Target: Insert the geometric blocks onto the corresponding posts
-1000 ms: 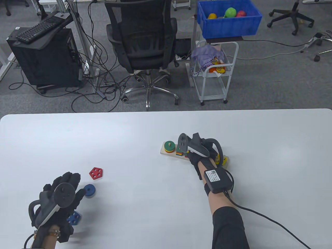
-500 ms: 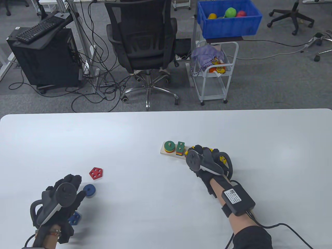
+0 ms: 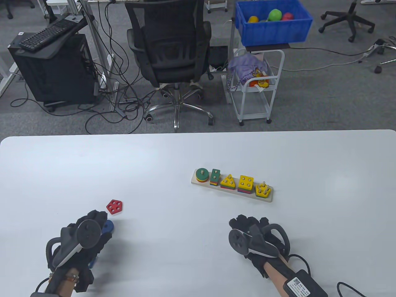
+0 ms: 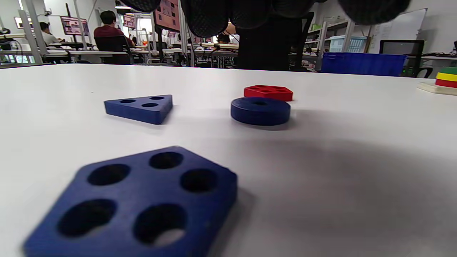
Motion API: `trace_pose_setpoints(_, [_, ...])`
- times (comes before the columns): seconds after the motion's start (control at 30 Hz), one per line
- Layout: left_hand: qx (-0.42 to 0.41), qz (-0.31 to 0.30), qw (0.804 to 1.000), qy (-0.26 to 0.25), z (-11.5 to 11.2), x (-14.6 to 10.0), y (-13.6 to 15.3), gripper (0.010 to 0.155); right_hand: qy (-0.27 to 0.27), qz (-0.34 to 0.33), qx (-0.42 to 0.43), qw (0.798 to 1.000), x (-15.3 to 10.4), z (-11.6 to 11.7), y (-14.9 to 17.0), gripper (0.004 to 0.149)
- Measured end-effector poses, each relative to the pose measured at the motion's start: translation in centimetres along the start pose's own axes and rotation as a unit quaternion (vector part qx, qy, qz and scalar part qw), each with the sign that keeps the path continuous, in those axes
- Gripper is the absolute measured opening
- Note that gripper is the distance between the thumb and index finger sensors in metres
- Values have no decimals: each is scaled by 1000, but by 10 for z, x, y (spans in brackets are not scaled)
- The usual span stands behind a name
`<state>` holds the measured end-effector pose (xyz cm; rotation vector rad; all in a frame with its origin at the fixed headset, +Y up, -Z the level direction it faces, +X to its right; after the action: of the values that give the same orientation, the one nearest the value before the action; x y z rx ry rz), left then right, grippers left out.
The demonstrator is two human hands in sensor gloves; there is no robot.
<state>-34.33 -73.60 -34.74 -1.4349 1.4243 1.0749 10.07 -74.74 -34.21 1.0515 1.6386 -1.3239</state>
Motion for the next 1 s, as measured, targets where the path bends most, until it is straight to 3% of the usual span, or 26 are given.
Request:
trace_pose_setpoints(0.13, [8, 2, 1000, 18, -2, 12, -12, 72, 0, 7, 54, 999, 3, -10, 3, 64])
trace_pose_setpoints(0.4, [-51, 86, 987, 129, 3, 75, -25, 72, -1, -5, 52, 999, -2, -14, 0, 63])
trace_pose_setpoints(0.6, [82, 159, 972, 150, 4, 114, -33, 69, -11, -8, 62, 998, -2, -12, 0, 62])
trace_pose_setpoints(0.73, [98, 174, 966, 166, -3, 128, -35, 64, -15, -11, 72, 997, -1, -11, -1, 62])
trace_pose_setpoints(0.8, [115, 182, 969, 124, 2, 131, -38, 63, -18, -12, 73, 997, -1, -10, -1, 62])
trace_pose_setpoints(1.0, [104, 158, 972, 140, 2, 132, -38, 65, -15, -11, 75, 997, -1, -13, -1, 62])
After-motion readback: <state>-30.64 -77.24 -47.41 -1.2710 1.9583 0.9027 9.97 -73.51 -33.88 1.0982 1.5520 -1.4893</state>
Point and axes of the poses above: the tracker on the back of each hand, its own y axis roughly to the little-finger side, its own x axis roughly from the wrist to the fingertips, z = x × y, the point moved 5 cm from there along x, roughly from the wrist to the fingertips, and after that the axes turned 10 degrees about y, right-handed, at the moved point
